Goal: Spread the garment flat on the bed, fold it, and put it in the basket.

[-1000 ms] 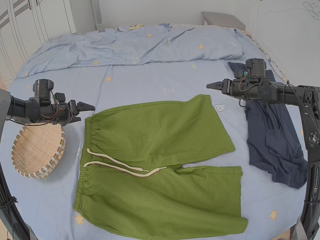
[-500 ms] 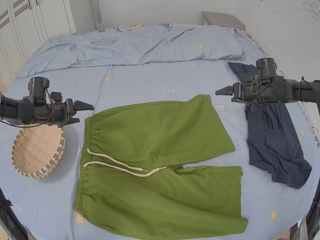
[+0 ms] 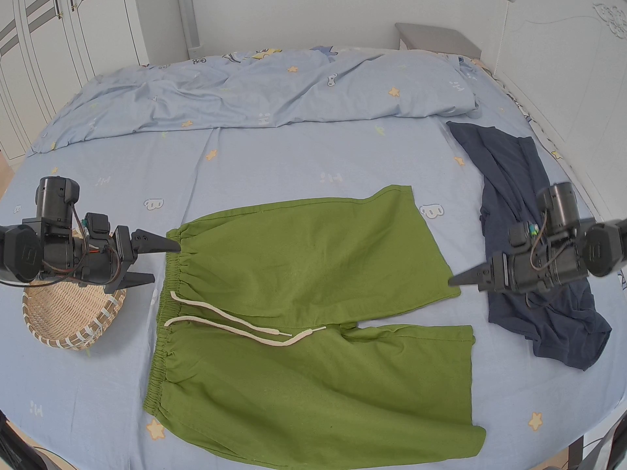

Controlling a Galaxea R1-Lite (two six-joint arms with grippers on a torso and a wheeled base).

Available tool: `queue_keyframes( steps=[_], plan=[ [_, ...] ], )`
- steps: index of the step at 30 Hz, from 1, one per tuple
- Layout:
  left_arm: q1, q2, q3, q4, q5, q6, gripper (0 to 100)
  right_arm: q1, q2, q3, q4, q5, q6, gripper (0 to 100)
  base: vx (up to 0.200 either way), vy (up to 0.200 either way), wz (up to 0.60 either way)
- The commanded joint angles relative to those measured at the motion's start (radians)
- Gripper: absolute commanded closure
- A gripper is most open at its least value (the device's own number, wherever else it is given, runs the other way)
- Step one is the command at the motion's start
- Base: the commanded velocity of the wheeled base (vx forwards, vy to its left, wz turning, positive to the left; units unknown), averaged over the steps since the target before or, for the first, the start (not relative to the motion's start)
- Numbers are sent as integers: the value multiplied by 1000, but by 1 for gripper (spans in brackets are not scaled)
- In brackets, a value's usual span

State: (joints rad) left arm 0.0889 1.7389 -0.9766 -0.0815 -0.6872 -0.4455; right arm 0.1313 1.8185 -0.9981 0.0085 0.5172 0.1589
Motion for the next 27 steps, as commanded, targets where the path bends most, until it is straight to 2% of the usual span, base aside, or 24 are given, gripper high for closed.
queue_keyframes(
  steps=[1,4,11,16,19,27],
  plan=[
    [-26,-253,259,-1,-48,-42,0,8,-252,529,-170,46,-61,0,0,0,0],
    [-40,-257,251,-3,-48,-39,0,10,-249,590,-188,46,-65,0,0,0,0],
    [-44,-256,248,-3,-48,-38,0,2,-217,618,-199,46,-70,0,0,0,0],
    [-44,-256,245,-4,-48,-38,0,2,-145,624,-309,73,-73,0,0,0,0],
    [-43,-254,248,-26,-48,-41,0,1,-90,641,-433,84,-68,0,0,0,0],
    [-40,-251,249,-63,-48,-44,0,2,-44,624,-476,84,-65,0,0,0,0]
  ],
)
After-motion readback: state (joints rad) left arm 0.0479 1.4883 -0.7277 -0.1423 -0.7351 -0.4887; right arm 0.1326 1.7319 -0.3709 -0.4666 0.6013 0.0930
